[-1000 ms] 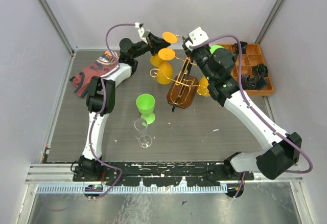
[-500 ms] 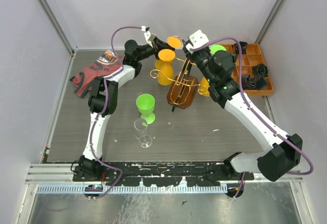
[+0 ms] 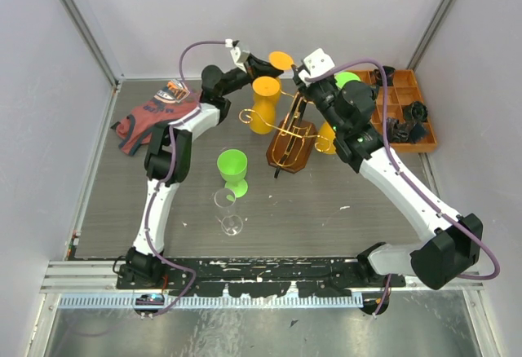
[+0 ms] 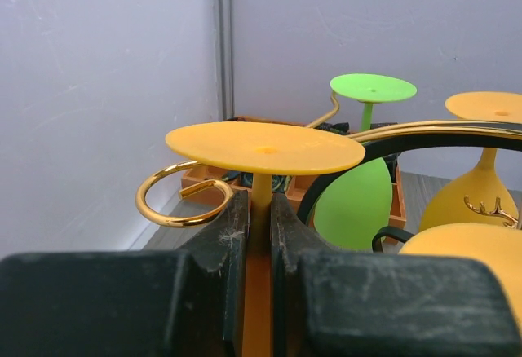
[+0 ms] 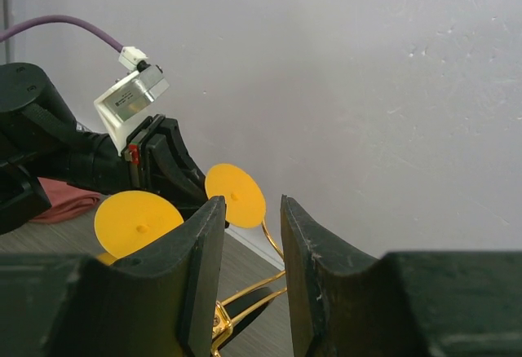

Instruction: Place the wine glass upside down on the wine glass rack

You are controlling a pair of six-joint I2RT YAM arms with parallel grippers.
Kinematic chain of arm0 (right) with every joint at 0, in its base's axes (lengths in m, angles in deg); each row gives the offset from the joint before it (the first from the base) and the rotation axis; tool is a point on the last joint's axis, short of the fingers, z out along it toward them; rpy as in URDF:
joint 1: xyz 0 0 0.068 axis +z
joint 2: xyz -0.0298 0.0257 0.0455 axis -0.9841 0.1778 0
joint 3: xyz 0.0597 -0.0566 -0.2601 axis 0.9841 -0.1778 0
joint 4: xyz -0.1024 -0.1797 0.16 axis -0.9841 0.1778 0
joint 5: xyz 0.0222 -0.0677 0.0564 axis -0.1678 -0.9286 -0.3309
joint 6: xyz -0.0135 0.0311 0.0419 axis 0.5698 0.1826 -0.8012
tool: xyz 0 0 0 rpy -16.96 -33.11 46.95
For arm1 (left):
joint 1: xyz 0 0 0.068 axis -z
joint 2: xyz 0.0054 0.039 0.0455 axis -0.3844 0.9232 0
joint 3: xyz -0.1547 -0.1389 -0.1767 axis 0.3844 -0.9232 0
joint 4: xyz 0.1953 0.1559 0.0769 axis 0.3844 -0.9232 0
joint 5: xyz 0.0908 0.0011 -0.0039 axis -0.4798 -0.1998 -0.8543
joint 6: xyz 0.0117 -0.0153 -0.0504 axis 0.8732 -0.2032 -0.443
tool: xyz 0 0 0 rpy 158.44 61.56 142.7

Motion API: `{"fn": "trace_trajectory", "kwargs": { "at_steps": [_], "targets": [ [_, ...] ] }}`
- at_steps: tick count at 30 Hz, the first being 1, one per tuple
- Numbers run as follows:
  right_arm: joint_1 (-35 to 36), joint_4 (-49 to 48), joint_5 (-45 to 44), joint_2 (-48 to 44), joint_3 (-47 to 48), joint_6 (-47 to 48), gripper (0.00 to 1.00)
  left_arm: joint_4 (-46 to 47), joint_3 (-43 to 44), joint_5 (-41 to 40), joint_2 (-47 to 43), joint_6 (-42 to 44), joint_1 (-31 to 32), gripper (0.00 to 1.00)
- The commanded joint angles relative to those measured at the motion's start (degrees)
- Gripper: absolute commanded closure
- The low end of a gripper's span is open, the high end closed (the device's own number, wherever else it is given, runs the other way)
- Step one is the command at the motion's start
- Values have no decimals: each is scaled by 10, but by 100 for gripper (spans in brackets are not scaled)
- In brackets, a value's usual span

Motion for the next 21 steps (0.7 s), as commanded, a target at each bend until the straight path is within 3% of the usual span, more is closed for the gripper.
{"fn": "trace_trajectory", "kwargs": {
  "at_steps": [1,21],
  "targets": [
    [-5,-23,11,-13,5,-14,61,37,29,-28,20,-10,1,91],
    [-18,-24,37,5,10,-26,61,22,62,-53,62,-9,11,82]
  ]
}}
